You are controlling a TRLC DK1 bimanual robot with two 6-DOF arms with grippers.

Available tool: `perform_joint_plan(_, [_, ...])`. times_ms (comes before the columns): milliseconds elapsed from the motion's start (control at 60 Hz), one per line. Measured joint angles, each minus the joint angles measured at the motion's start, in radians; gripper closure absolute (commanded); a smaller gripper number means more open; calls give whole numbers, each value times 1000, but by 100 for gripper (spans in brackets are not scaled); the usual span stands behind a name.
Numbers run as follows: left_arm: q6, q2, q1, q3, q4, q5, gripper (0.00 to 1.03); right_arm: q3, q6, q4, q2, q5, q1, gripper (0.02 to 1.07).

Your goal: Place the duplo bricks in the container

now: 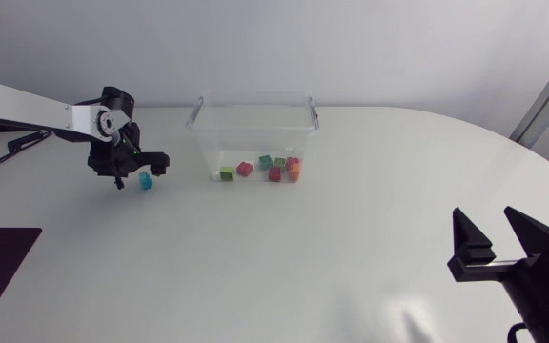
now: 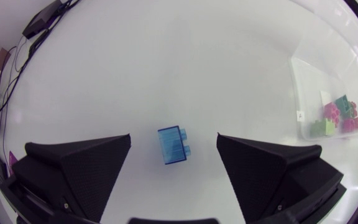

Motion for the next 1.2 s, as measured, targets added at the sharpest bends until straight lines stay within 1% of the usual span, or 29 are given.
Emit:
perform_joint_plan(50, [-6, 17, 2, 12, -26, 0, 9, 0, 0, 0, 0, 0, 0, 7])
perform_joint_plan(183, [-21, 62, 7, 60, -85, 0, 19, 0, 0, 0, 0, 0, 0, 7])
perform_joint_plan(233, [-28, 74, 10, 72, -96, 0, 34, 0, 0, 0, 0, 0, 0, 7])
perform_joint_plan(267, [-34, 79, 11, 77, -101, 0, 52, 0, 0, 0, 0, 0, 0, 7])
perform_joint_plan(283, [-34, 79, 12, 77, -103, 0, 57, 0, 0, 0, 0, 0, 0, 7])
perform_joint_plan(300, [-34, 79, 13, 77, -103, -1, 70, 0, 0, 0, 0, 0, 0, 7])
perform_joint_plan(317, [-35, 79, 14, 77, -104, -1, 72, 0, 0, 0, 0, 0, 0, 7])
perform_joint_plan(400, [-41, 79, 16, 77, -103, -1, 75, 0, 0, 0, 0, 0, 0, 7])
perform_joint_plan(567, [-41, 79, 16, 77, -102, 0, 79, 0, 0, 0, 0, 0, 0, 7])
perform_joint_plan(983, [-41, 30, 23, 51, -67, 24, 80, 0, 0, 0, 0, 0, 0, 7])
perform_joint_plan(1100, [-40, -51, 24, -3, -67, 27, 80, 0, 0, 0, 0, 0, 0, 7])
perform_joint_plan(1200, [-26, -182, 22, -59, -67, 31, 80, 0, 0, 0, 0, 0, 0, 7])
